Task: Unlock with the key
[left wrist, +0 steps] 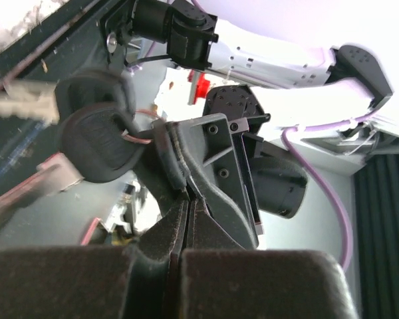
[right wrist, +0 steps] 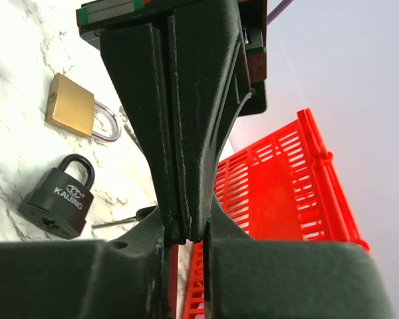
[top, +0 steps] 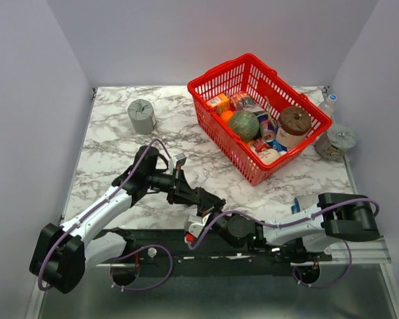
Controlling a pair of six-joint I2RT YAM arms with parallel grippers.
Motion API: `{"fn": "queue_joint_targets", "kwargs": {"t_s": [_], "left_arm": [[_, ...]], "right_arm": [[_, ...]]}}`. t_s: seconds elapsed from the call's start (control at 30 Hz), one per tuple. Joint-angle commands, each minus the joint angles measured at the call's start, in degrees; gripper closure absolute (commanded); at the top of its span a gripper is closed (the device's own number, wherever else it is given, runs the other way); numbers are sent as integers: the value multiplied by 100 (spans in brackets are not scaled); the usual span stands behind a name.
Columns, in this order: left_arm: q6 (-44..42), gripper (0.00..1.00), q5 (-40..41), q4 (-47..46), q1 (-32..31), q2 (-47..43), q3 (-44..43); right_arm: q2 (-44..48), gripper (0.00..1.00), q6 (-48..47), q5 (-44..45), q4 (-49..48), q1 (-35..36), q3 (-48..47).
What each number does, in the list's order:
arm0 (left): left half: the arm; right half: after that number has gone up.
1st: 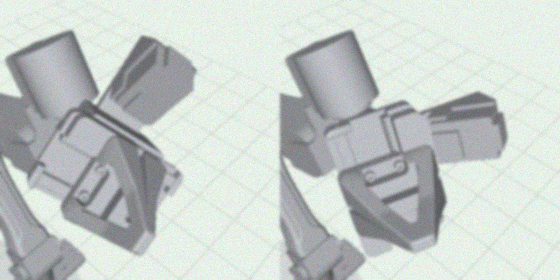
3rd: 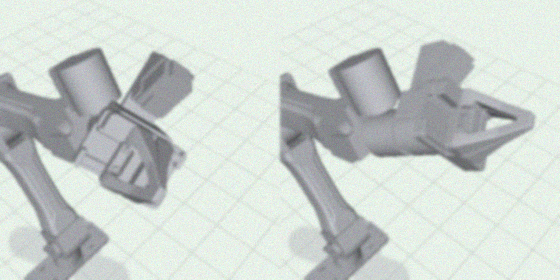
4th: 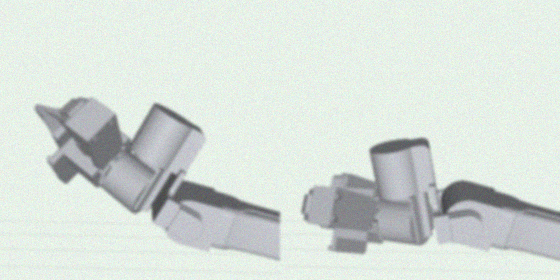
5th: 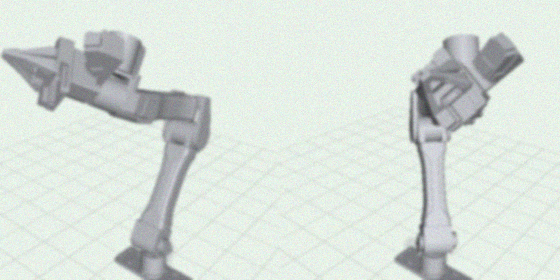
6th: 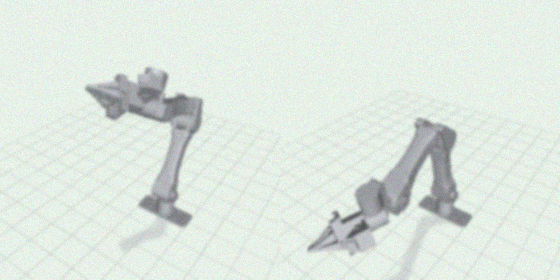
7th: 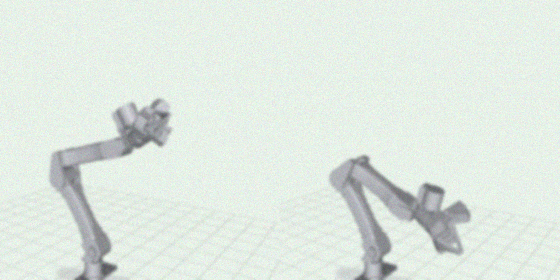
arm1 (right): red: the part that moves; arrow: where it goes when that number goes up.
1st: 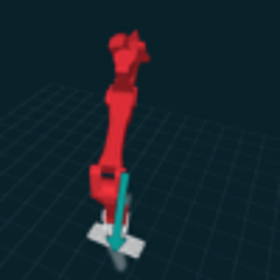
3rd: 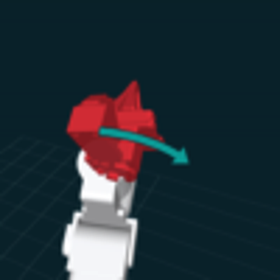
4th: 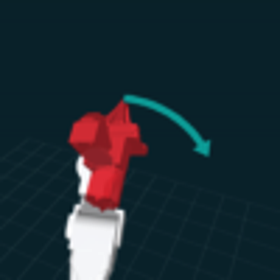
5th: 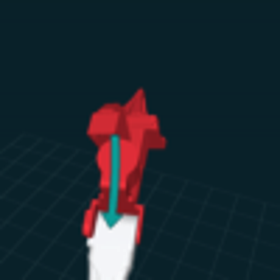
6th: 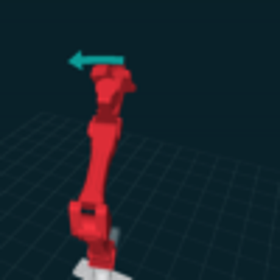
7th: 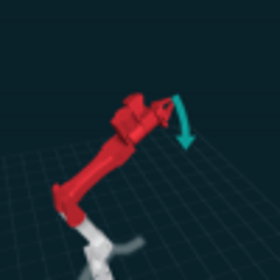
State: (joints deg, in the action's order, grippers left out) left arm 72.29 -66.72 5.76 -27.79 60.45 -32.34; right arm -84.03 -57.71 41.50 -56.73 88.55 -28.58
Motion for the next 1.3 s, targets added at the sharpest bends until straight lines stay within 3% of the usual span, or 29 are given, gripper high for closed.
{"fn": "queue_joint_targets", "kwargs": {"t_s": [0.0,0.03,0.13,0.17,0.2,0.27,0.3,0.5,0.63,0.83,0.93,1.13,1.27], "left_arm": [[-251,100,-157,-101,-104,-42,26],[-251,100,-175,-110,-104,-42,34],[-277,93,-227,-189,-104,-42,43],[-294,86,-245,-207,-104,-42,35],[-329,68,-263,-224,-95,-42,17],[-513,53,-272,-198,-51,-15,-88],[-610,39,-245,-94,-25,-15,-141],[-1934,14,-88,1072,195,160,-896],[-2649,10,246,1822,318,354,-1310],[-2974,7,449,1683,678,486,-1389],[-3571,7,869,1796,793,433,-1591],[-5136,11,2162,1851,627,-41,-1961],[-5699,15,2480,1069,-207,-480,-1759]], "right_arm": [[-26,91,217,-265,-567,57,-157],[-35,97,225,-256,-567,57,-166],[-8,99,304,-221,-550,57,-166],[0,99,348,-221,-428,57,-166],[35,99,488,-212,-348,57,-174],[149,99,673,-177,-94,48,-139],[193,99,891,-168,3,48,-113],[966,99,2163,-27,1496,48,-17],[1555,99,2905,-299,2121,13,221],[1951,99,3512,-580,2631,-136,379],[2249,99,4030,-1098,2956,-452,414],[2979,99,5041,-3162,3782,-1576,344],[3165,99,5446,-4724,4397,-2271,81]]}}
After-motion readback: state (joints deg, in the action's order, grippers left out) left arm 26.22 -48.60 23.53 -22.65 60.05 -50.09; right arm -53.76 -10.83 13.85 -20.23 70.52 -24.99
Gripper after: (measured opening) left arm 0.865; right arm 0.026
